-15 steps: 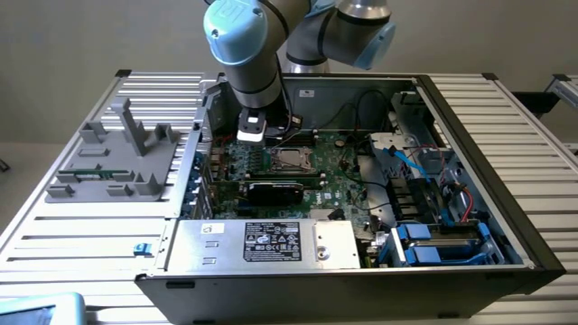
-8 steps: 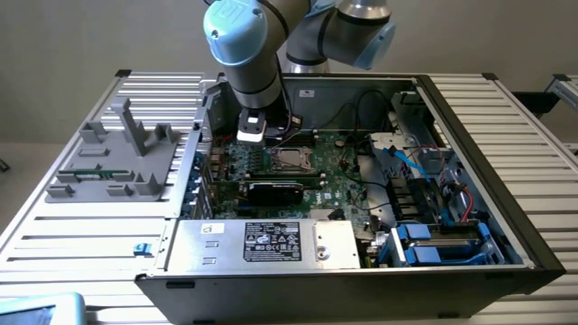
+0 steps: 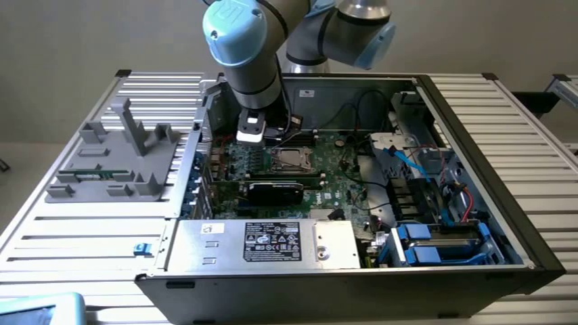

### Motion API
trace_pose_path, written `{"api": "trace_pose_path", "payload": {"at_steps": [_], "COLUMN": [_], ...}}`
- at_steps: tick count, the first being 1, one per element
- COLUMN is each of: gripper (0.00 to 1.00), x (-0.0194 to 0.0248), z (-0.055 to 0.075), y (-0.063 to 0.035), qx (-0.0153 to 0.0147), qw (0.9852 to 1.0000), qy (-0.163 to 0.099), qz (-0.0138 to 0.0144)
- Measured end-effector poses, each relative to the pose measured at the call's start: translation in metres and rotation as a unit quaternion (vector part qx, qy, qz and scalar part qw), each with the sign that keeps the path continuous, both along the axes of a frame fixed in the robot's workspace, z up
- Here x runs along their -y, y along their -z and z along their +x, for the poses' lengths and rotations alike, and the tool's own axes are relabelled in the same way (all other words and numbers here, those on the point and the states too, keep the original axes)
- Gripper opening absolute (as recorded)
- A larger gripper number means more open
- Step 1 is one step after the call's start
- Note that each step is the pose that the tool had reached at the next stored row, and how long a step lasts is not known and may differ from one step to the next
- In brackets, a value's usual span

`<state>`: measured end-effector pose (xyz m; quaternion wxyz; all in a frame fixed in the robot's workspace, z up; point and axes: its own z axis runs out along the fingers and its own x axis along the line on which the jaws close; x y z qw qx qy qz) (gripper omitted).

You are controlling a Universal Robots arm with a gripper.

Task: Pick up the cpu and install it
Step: 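Install the first cpu locking lever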

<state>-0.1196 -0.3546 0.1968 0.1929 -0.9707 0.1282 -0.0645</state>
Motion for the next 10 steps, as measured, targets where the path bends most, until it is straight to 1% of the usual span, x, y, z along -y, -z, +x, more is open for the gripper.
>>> {"api": "trace_pose_path", "payload": {"at_steps": [1, 2, 4, 5, 10], "gripper": [0.11, 0.11, 0.11, 0.11, 0.11], "x": [0.0000, 0.0001, 0.0001, 0.0001, 0.0004], "z": [-0.0002, -0.0004, -0.0007, -0.0007, -0.0009], "y": [0.0000, 0.0001, 0.0003, 0.0005, 0.0010], "qx": [0.0000, 0.0000, 0.0000, 0.0001, 0.0001], "qw": [1.0000, 1.0000, 1.0000, 1.0000, 0.9999], "qy": [0.001, 0.002, 0.004, 0.005, 0.015], "qz": [0.0007, 0.0023, 0.0065, 0.0074, 0.0078]}}
